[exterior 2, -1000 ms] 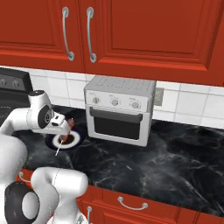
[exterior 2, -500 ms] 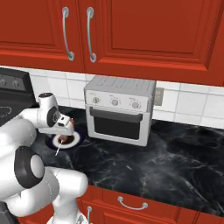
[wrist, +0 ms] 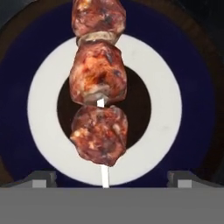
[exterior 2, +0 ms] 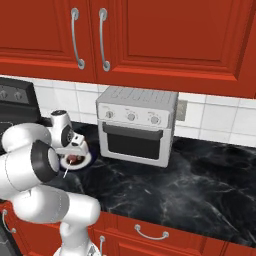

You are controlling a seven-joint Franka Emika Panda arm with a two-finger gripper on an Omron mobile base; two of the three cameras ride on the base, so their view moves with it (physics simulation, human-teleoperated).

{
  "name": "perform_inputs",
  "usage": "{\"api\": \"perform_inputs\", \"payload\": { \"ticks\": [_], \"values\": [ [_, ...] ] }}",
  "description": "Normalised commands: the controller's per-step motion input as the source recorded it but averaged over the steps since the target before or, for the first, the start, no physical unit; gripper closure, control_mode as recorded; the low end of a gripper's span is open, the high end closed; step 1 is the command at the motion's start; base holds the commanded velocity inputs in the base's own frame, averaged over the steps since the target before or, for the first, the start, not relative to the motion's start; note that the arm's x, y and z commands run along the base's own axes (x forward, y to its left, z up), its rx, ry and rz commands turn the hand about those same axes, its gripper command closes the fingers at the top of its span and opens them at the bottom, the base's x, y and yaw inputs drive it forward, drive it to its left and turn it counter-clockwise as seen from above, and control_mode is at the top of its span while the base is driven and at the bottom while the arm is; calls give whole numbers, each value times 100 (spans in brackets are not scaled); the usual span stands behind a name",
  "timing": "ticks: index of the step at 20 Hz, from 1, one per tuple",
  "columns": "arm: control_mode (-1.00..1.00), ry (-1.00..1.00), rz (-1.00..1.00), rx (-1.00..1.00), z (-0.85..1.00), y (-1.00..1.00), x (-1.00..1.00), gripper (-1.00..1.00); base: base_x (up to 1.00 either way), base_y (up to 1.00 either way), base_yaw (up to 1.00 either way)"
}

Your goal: Place the cold items (broccoli and pear) from the fridge in one tupperware on the dining counter. Place the warm items (hot dog and kebab skewer) in the stove area in another tupperware.

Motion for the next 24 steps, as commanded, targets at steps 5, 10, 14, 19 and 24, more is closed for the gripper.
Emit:
{"api": "perform_inputs", "payload": {
  "ticks": [5, 10, 14, 19, 24],
  "values": [
    [-100, 0, 0, 0, -30, 6, 33, -100, 0, 0, 0],
    [-100, 0, 0, 0, -29, 10, 30, -100, 0, 0, 0],
    [-100, 0, 0, 0, -18, 5, 8, 100, 0, 0, 0],
    [-100, -8, 0, 0, -2, -1, -13, 100, 0, 0, 0],
    [-100, -39, 0, 0, 24, -17, -80, 100, 0, 0, 0]
  ]
}}
